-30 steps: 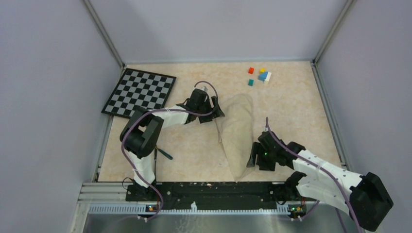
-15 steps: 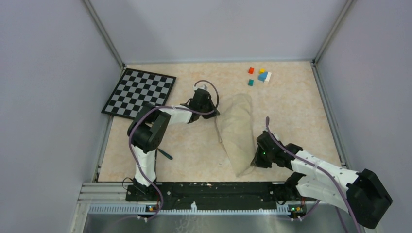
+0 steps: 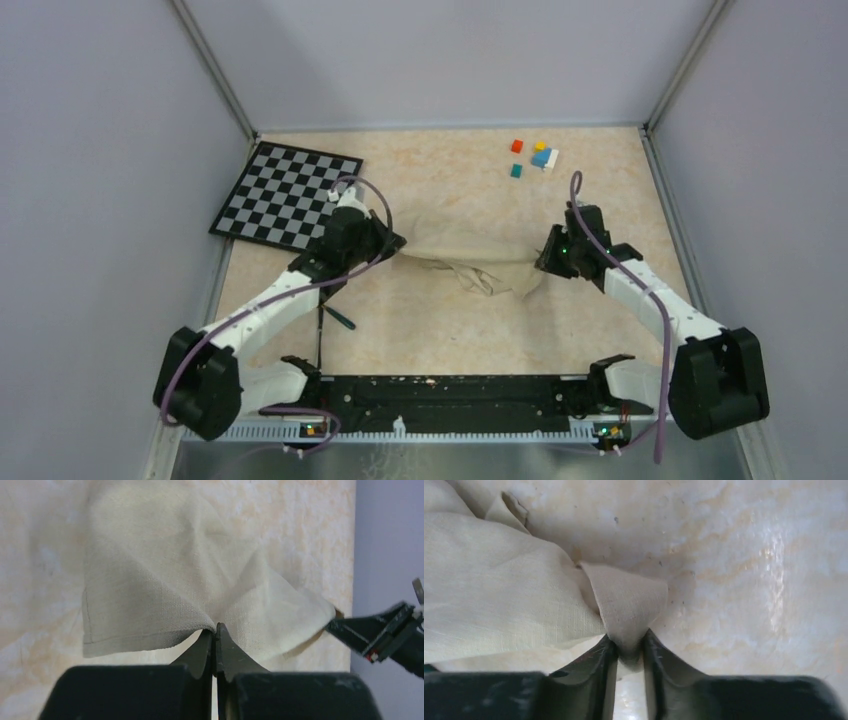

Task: Fold the napkin into a case and place the utensils inside
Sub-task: Rotate the crumpled napkin at the center of the board, then pick up the crumpled napkin from the center of the board.

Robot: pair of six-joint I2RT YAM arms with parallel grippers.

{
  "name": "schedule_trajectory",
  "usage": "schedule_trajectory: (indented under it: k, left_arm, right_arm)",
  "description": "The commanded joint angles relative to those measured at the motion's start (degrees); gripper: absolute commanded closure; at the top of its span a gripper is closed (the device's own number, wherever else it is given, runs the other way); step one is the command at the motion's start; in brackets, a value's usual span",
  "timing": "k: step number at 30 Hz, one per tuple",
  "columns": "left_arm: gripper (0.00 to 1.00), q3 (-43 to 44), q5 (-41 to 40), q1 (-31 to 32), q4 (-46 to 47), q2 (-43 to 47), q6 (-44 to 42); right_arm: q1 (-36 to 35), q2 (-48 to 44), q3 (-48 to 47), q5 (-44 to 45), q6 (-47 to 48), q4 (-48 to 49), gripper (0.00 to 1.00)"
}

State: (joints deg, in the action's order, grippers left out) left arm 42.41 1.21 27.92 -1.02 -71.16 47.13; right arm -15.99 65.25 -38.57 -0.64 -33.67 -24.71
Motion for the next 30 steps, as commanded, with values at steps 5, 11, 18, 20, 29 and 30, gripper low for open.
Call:
schedule_trajectory:
  k: [5, 11, 18, 20, 29, 30]
  left_arm:
    - [1.0, -13.56, 7.47, -0.3, -5.92, 14.97, 4.77]
    - [1.0, -12.75, 9.39, -0.27, -5.17, 13.04, 2.78]
    - [1.0, -10.77, 8.38, -0.35, -5.44, 12.08, 0.06]
    - [1.0, -10.36, 7.86, -0.33, -5.91, 12.35, -0.15]
    - [1.0, -1.45, 5.27, -0.39, -14.65, 15.31, -4.68]
    - [1.0, 0.66, 4.41, -0.37, -16.78, 16.35, -6.12]
  right_arm:
    - [-3.26, 5.23, -2.64, -5.98, 9.55, -1.82, 0.38]
    - [-10.66, 2.7, 3.09, -4.46, 1.71, 3.67, 0.34]
    - [-10.97, 4.14, 7.05, 0.43, 3.15, 11.85, 0.37]
    - [-10.99, 4.41, 8.59, 1.13, 2.83, 15.83, 0.39]
    - [-11.01, -5.1, 12.26, -4.3, -0.2, 28.31, 1.0]
    - [-11.07, -8.59, 10.43, -5.51, -0.34, 25.65, 1.0]
